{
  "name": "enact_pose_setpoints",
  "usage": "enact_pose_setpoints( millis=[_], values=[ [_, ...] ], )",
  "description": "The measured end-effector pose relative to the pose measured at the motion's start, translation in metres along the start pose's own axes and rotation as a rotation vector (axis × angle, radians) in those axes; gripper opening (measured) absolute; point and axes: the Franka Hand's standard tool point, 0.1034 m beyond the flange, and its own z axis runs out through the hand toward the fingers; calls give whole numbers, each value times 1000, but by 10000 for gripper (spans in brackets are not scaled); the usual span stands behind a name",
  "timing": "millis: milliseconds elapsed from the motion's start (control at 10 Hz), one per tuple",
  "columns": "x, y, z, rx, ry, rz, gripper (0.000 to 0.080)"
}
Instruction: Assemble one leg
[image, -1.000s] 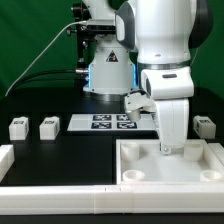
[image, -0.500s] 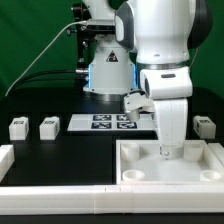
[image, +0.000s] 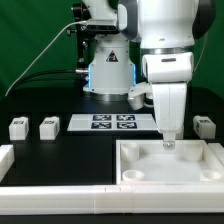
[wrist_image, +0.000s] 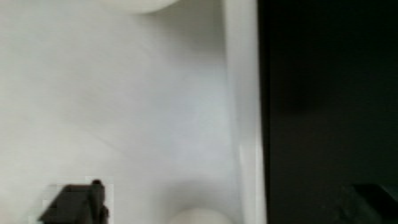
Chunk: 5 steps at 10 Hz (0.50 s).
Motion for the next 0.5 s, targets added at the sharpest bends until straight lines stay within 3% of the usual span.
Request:
enact_pose_setpoints(
  millis=[200,500],
  values=[
    [-2,-7,-10,-13,0,70,649],
    [-1,-24,-10,-25,11,275,649]
  ],
)
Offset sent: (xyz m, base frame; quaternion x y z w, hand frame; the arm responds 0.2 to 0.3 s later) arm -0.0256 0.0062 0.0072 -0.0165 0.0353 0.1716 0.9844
